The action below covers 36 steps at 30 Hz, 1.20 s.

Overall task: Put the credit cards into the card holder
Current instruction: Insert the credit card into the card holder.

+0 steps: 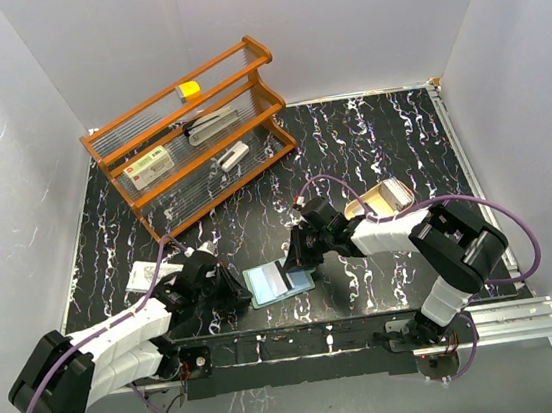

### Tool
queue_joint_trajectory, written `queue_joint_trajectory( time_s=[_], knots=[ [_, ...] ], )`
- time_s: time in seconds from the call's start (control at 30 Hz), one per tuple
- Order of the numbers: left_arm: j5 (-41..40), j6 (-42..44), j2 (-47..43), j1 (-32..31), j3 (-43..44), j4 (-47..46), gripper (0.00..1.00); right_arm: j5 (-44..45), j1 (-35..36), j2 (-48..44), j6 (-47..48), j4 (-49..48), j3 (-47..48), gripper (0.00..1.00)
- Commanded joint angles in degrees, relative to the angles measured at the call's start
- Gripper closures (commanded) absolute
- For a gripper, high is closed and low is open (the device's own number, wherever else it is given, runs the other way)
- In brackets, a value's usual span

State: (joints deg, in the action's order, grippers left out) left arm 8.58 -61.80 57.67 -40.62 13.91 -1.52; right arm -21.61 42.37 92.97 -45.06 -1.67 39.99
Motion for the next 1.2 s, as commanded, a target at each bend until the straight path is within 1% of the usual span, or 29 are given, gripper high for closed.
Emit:
queue_joint_trajectory(
  time_s=[0.0,0.3,0.33,0.43,0.63,0.97,1.17],
  knots=[
    [0.5,-0.33,0.01,0.0,-0.75,0.98,1.0,2.16,0.29,-1.2,-1.46,-3.63,-1.39,1.0],
    [0.6,-0.55,-0.16,-0.07,-1.08,0.46,1.0,1.49,1.23,-0.94,-2.93,-4.75,-1.64,1.0],
    [0.64,-0.58,-0.24,-0.07,-0.96,0.41,1.0,1.45,1.35,-1.1,-3.17,-4.48,-1.34,0.97],
    [0.45,-0.31,-0.5,-0.07,-0.41,0.82,1.0,1.79,1.9,-1.76,-2.87,-2.96,-0.65,0.85],
    [0.56,-0.33,-0.62,-0.07,-0.67,0.73,1.0,2.36,2.32,-2.19,-2.85,-1.79,-0.62,0.75],
    [0.46,0.0,-2.03,-0.06,-0.39,1.2,1.0,2.3,4.99,-0.54,-1.44,-0.46,2.46,0.75],
    [0.94,0.33,-1.43,-0.05,-0.46,-0.14,1.0,2.37,6.31,0.48,-0.48,-0.59,3.62,0.76]
  ],
)
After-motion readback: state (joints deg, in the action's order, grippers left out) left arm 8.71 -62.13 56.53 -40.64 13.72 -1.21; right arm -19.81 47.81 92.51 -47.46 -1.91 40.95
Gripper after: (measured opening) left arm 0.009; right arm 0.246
